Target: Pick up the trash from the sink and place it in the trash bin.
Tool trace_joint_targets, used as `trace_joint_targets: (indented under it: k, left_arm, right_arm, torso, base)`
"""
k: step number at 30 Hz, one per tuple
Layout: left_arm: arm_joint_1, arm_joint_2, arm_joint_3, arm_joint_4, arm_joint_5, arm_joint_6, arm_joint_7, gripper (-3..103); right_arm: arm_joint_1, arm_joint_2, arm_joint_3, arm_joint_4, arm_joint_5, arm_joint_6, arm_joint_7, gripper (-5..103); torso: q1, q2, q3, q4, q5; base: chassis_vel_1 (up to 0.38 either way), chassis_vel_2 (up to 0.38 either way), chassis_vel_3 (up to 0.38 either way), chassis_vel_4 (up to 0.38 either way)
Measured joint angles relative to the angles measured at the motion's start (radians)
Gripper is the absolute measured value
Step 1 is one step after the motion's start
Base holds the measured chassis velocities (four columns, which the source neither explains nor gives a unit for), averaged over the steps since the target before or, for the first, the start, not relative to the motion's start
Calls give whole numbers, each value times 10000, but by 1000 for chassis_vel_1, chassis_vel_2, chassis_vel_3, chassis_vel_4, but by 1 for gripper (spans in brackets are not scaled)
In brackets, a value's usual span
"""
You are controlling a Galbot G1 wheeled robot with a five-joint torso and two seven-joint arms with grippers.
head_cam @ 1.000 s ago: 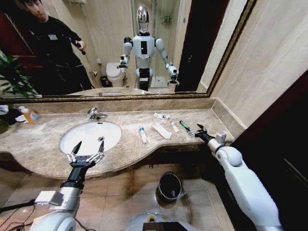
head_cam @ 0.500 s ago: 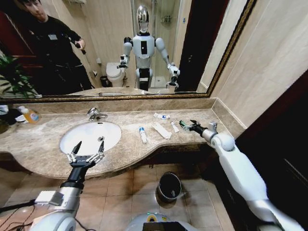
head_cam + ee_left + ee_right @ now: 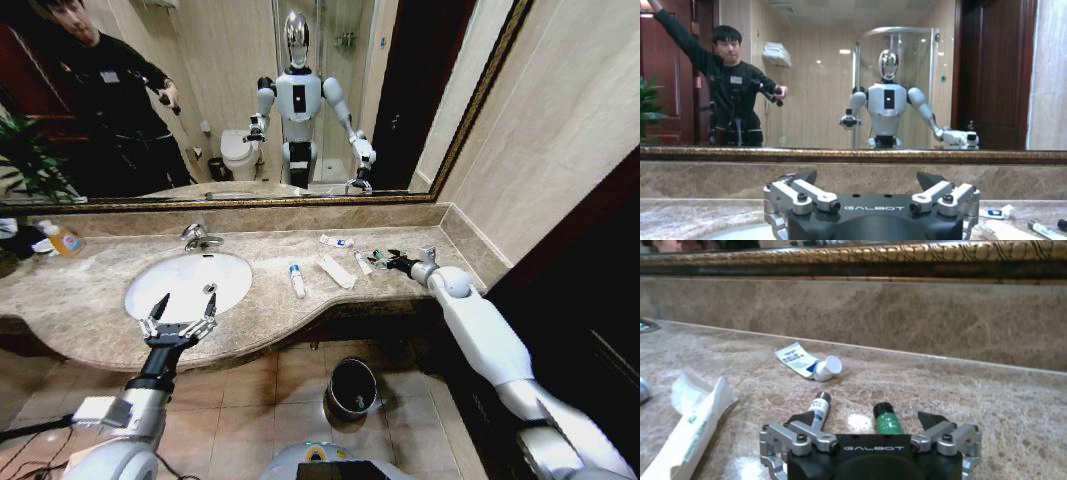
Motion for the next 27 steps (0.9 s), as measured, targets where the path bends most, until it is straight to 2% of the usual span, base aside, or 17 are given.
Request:
trace_joint_targets:
  k: [8,10,12,13,14,15,16,18,27]
  left_arm:
    - [0,0,0,0,0,0,0,100]
    - [0,0,0,-1,0,0,0,100]
    - [0,0,0,0,0,0,0,100]
    - [0,0,0,0,0,0,0,100]
    - [0,0,0,0,0,0,0,100]
    - [0,0,0,0,0,0,0,100]
    - [0,0,0,0,0,0,0,100]
    - [0,0,0,0,0,-1,0,100]
    - [0,0,0,0,0,0,0,100]
  right_arm:
    - [149,142,168,-378,356,-294,162,101]
    - [150,145,192,-414,374,-291,164,97]
    - [150,145,195,-414,375,-290,164,97]
    - [142,141,197,-411,376,-288,169,87]
    - [132,140,197,-404,377,-288,182,87]
    - [120,139,198,-400,376,-288,197,76]
    - [120,139,198,-400,376,-288,197,76]
    - [98,150,220,-397,365,-288,230,68]
    - [-14,154,248,-348,247,-287,319,66]
  torso:
    - [0,0,-1,-1,-1]
    - [0,0,0,-1,1]
    - [0,0,-1,-1,0]
    - [0,0,-1,0,0]
    - [0,0,-1,0,0]
    - [0,0,-1,0,0]
    - [0,0,-1,0,0]
    - [0,0,-1,-1,0]
    - [0,0,-1,0,0]
  base:
    - [0,0,0,0]
    - [0,0,0,0]
    - [0,0,0,0]
    - [0,0,0,0]
    - [0,0,0,0]
    - [0,0,0,0]
    - [0,0,0,0]
    - [0,0,0,0]
    - [0,0,0,0]
